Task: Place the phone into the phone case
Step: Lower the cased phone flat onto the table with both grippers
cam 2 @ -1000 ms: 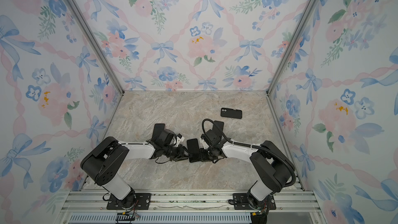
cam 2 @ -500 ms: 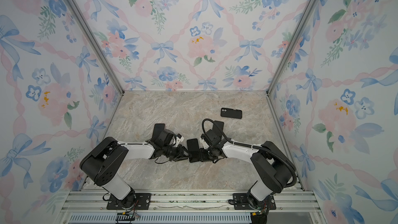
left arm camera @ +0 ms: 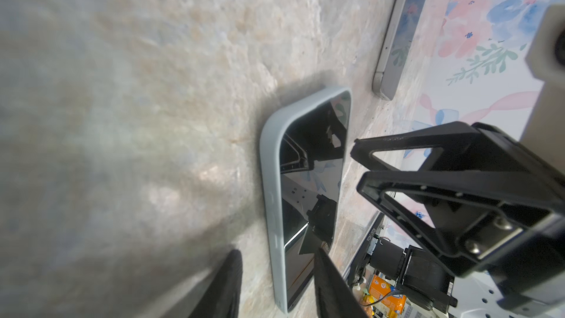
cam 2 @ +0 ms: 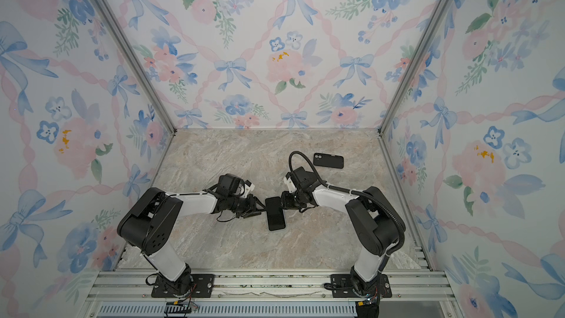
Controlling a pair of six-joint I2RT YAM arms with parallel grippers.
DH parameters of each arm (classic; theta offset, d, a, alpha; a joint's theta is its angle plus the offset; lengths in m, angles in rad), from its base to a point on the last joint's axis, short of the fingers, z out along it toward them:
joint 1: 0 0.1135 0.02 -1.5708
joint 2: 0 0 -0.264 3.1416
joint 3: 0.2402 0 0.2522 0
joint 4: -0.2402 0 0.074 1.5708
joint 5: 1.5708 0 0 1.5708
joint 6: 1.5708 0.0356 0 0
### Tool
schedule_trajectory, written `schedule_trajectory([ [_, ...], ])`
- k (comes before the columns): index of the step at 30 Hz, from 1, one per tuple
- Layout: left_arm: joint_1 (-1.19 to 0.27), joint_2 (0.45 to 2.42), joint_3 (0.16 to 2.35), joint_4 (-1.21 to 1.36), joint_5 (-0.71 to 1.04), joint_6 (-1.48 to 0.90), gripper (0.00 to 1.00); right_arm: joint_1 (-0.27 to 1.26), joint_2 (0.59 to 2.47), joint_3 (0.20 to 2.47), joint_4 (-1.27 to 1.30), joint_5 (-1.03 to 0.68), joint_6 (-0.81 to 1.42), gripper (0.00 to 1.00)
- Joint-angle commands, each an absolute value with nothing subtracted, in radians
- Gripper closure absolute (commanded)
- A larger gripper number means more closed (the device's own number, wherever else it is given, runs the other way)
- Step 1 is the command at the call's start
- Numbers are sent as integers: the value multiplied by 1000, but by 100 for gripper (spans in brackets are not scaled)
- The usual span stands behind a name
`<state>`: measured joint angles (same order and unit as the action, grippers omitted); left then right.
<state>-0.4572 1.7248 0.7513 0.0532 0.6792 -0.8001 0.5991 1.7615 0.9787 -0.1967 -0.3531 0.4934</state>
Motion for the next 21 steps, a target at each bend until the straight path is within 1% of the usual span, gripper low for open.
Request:
schedule_trajectory([
  [1,-448,1760,790,31,699,-766,60,579,1796,1021,-171,-392,488,63],
  [11,-446,1837,835,31,721,-749,60,566,1865,1046,-122,-417,530,63],
  [21,-447,1866,862,31,734,-742,61,571,1879,1019,-88,-429,554,71],
])
